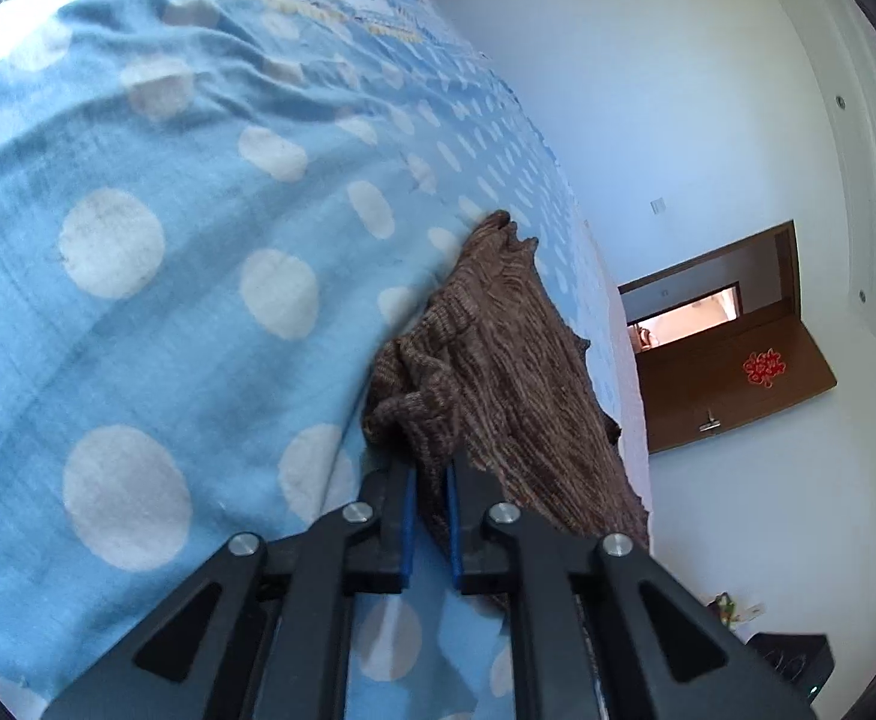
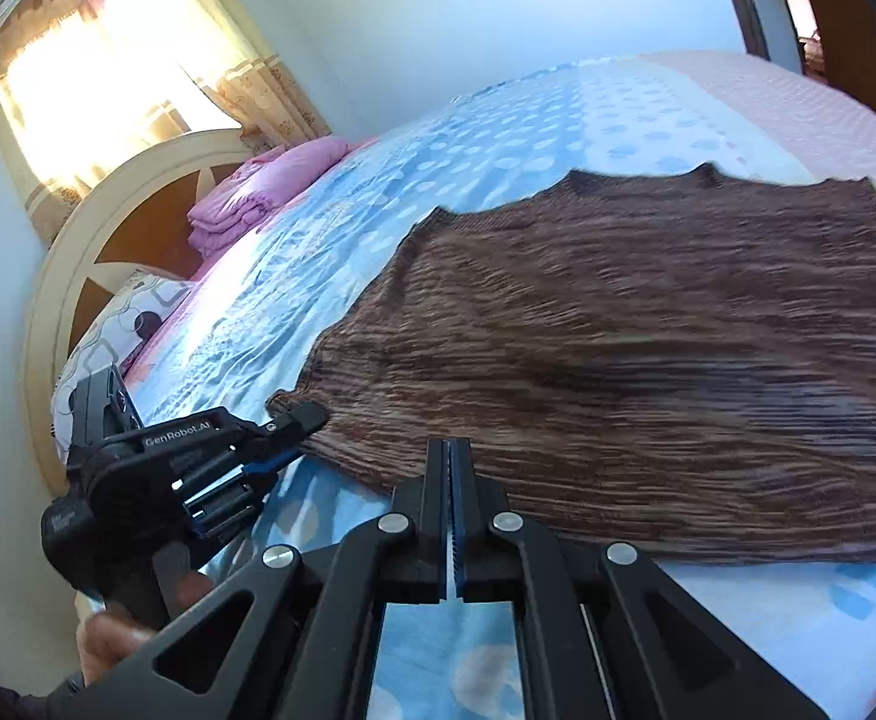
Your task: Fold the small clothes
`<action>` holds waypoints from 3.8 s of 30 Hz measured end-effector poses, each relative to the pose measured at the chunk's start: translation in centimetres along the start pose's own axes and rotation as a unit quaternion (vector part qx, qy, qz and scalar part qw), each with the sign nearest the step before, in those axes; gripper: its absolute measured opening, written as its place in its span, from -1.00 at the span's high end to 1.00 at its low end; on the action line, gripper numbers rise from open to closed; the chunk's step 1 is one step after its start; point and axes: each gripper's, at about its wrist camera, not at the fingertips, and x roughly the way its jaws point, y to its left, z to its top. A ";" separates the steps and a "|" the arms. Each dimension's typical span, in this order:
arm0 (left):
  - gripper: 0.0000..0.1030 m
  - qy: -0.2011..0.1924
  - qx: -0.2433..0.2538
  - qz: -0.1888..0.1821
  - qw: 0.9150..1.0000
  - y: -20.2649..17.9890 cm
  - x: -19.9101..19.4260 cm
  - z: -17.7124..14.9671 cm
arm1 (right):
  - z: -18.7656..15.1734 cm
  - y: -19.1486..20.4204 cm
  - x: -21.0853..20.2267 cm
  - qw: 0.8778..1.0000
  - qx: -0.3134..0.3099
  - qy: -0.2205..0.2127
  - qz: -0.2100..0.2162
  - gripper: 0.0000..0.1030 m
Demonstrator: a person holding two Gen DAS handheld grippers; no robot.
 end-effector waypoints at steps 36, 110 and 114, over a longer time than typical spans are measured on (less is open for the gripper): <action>0.82 -0.064 0.122 -0.035 0.990 -1.9 0.7 -0.9 | 15.0 7.3 19.1 0.973 -0.158 0.166 -0.040 -0.40; 0.02 0.136 0.481 -0.075 0.863 -17.8 5.4 -15.1 | 3.3 -21.0 -18.8 0.985 0.074 -0.050 -0.149 0.20; -0.08 0.092 0.455 -0.021 0.885 -18.7 7.0 -12.1 | 1.7 -18.1 -17.4 0.991 0.067 -0.031 -0.114 0.20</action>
